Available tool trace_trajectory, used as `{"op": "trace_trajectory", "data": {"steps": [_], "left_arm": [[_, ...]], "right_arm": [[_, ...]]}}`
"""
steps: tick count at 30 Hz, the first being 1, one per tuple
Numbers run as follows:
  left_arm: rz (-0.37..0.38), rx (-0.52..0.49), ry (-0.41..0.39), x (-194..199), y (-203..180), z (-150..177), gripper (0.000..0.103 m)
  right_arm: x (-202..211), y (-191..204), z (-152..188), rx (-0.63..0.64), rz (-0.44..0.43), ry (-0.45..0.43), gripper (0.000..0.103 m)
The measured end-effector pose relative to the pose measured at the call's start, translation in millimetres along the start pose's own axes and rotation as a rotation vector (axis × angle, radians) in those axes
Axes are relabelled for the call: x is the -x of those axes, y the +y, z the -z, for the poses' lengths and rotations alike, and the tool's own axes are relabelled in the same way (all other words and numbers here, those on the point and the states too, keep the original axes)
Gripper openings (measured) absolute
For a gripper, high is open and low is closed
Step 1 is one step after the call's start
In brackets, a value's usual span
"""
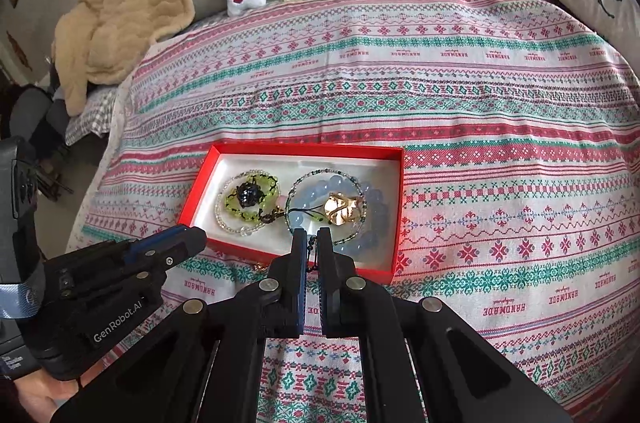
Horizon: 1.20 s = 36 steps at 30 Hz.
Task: Organize jewelry
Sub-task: 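Grasp a gold stud earring with the right tool while the left tool holds the hoop over the box, then open both tools over the red box to drop the hoop and stud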
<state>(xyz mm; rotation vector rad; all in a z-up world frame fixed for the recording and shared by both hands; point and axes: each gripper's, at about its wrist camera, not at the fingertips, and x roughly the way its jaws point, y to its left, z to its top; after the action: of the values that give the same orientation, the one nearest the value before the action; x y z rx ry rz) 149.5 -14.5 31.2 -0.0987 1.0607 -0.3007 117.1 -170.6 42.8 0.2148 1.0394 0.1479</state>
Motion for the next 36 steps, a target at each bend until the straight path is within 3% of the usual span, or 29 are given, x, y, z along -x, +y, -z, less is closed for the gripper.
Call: {"op": "trace_trajectory", "data": {"steps": [16, 19, 23, 26, 31, 36], "left_arm": [[0.021, 0.031, -0.006, -19, -5, -17, 0.014], [0.01, 0.026, -0.007, -19, -7, -17, 0.034], [0.007, 0.028, -0.005, -16, -6, -16, 0.037], [0.001, 0.031, -0.007, -10, -4, -14, 0.042], [-0.018, 0.038, -0.012, 2, -2, -3, 0.056], [-0.033, 0.041, -0.016, 14, 0, 9, 0.078]], "right_arm": [[-23, -14, -11, -0.056, -0.062, 0.068, 0.006], [-24, -17, -12, -0.068, -0.08, 0.078, 0.008], [-23, -24, -12, -0.086, -0.083, 0.076, 0.027], [-19, -29, -10, -0.084, -0.084, 0.076, 0.032], [-4, -32, -5, -0.061, -0.078, 0.065, 0.035], [15, -30, 3, -0.016, -0.064, 0.042, 0.053]]}}
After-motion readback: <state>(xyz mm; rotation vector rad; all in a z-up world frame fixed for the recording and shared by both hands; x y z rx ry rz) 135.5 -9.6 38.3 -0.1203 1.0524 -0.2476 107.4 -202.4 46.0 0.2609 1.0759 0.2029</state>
